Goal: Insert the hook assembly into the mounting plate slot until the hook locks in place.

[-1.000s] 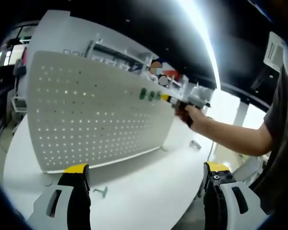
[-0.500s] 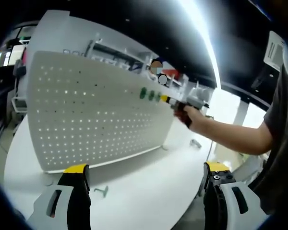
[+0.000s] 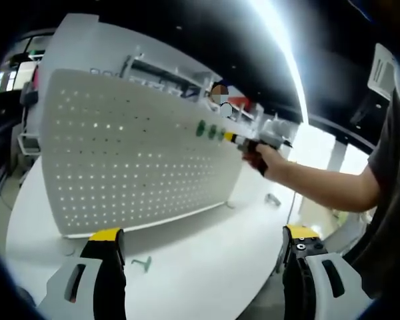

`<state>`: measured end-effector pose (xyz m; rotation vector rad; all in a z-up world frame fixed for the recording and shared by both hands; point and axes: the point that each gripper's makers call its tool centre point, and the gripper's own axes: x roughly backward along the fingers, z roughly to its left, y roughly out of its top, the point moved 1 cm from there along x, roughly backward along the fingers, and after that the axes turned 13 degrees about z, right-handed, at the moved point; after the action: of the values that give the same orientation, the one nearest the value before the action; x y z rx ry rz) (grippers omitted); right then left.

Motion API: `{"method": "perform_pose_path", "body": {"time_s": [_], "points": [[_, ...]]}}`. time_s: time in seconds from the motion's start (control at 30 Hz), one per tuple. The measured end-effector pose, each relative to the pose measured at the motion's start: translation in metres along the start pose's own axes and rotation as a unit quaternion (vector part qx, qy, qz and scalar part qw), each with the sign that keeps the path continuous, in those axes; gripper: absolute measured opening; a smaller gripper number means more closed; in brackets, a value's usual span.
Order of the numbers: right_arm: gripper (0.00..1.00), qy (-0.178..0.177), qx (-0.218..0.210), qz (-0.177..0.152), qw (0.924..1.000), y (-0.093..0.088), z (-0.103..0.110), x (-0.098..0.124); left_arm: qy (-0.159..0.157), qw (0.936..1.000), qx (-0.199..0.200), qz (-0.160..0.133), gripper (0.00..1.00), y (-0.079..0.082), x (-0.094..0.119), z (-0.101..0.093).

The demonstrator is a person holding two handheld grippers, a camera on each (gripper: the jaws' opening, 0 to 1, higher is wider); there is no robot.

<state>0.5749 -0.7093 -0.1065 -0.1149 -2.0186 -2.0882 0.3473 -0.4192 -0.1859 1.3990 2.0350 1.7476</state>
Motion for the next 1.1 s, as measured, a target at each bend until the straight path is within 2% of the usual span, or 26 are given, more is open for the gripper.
{"method": "perform_pose_path", "body": {"time_s": [0.2, 0.37, 0.43, 0.57, 0.7, 0.9, 1.03, 1.1], "points": [[0.10, 0.003, 0.009, 0.005, 0.9999, 0.001, 0.004, 0.006, 0.003, 1.0000, 0.005, -0.001, 1.00, -0.003, 0.004, 0.002], [0.18, -0.016, 0.035, 0.009, 0.9992, 0.006, 0.002, 0.013, 0.004, 0.9999, 0.014, -0.002, 1.00, -0.006, 0.008, 0.003], [0.19, -0.010, 0.028, 0.006, 0.9995, 0.012, 0.002, 0.017, -0.005, 0.9993, 0.036, -0.006, 1.00, -0.007, 0.008, 0.003], [0.20, -0.011, 0.032, -0.010, 0.9994, 0.027, 0.004, 0.029, 0.004, 0.9995, 0.033, 0.002, 1.00, -0.011, 0.009, 0.005], [0.22, -0.006, 0.031, -0.015, 0.9994, 0.032, 0.005, 0.041, 0.008, 0.9993, 0.035, 0.007, 1.00, -0.017, 0.012, 0.006], [0.26, 0.002, 0.042, 0.013, 0.9990, 0.013, 0.009, 0.061, 0.015, 0.9987, 0.040, 0.027, 1.00, -0.030, 0.013, 0.006], [0.28, 0.016, 0.041, 0.037, 0.9983, -0.010, 0.014, 0.080, 0.017, 0.9984, 0.041, 0.035, 1.00, -0.035, 0.015, 0.005], [0.34, 0.025, 0.036, 0.048, 0.9979, -0.022, 0.018, 0.089, 0.019, 0.9983, 0.039, 0.037, 1.00, -0.036, 0.016, 0.006]]}}
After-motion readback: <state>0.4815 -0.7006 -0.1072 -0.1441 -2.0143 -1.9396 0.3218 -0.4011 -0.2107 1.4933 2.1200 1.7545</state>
